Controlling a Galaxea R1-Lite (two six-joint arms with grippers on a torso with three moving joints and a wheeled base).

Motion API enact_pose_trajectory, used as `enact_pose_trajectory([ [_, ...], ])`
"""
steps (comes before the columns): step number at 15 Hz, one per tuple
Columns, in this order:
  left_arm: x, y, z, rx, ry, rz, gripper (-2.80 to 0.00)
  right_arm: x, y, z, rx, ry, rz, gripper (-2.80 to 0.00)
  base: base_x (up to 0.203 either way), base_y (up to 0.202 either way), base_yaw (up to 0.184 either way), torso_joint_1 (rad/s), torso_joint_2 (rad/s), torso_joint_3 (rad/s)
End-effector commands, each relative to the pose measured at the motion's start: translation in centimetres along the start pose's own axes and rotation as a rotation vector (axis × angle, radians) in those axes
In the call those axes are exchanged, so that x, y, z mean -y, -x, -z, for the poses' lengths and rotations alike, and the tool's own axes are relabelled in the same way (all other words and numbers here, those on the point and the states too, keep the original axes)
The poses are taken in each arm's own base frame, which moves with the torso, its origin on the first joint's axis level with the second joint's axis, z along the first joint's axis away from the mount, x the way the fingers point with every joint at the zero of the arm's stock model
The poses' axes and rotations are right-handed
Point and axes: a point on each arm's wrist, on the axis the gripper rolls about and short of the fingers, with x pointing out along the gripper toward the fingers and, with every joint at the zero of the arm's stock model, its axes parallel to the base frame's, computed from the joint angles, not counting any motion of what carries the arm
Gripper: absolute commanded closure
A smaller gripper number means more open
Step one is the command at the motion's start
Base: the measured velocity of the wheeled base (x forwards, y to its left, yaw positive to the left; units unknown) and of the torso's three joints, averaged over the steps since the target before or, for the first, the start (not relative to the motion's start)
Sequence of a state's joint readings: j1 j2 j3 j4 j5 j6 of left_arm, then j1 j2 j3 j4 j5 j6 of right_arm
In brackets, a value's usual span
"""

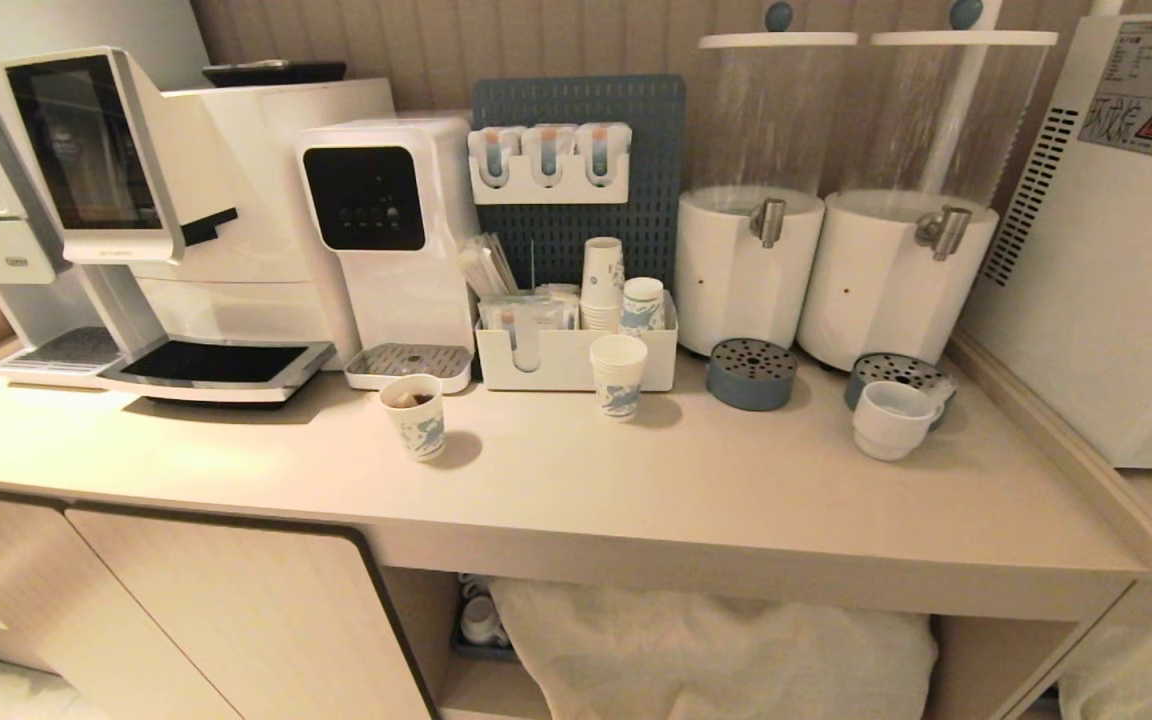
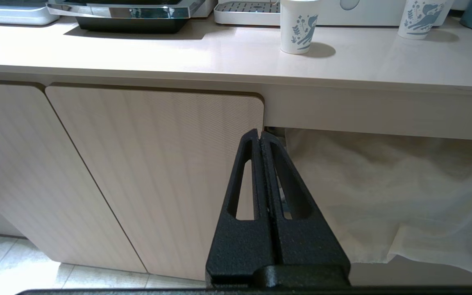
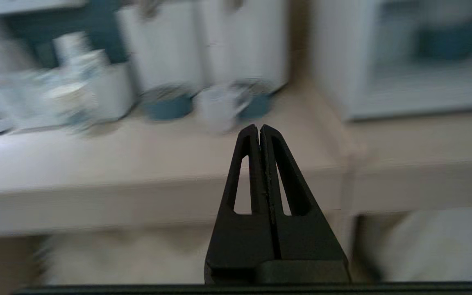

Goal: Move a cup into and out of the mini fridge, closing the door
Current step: Close the freezer door

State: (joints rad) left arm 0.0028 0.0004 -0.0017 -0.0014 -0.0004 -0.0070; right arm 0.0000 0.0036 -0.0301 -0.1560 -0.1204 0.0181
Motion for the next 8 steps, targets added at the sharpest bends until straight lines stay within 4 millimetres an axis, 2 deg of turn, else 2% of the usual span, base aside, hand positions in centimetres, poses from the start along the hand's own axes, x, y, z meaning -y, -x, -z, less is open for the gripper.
enact_pose_trajectory([
  [1, 0.00, 0.00, 0.00, 0.000, 0.001, -0.001, 0.00, 0.05, -0.19, 1.12, -0.019, 0.038, 0.024, 0.00, 0.000, 0.000, 0.000, 0.000, 0.00, 0.000],
  [6, 0.00, 0.00, 0.00, 0.000, 0.001, -0.001, 0.00, -0.29, -0.08, 2.11, -0.115, 0.151, -0.147, 0.00, 0.000, 0.000, 0.000, 0.000, 0.00, 0.000],
  [8, 0.00, -0.01, 0.00, -0.001, 0.001, -0.001, 0.00, -0.28, -0.03, 2.06, -0.126, 0.152, -0.147, 0.00, 0.000, 0.000, 0.000, 0.000, 0.00, 0.000],
])
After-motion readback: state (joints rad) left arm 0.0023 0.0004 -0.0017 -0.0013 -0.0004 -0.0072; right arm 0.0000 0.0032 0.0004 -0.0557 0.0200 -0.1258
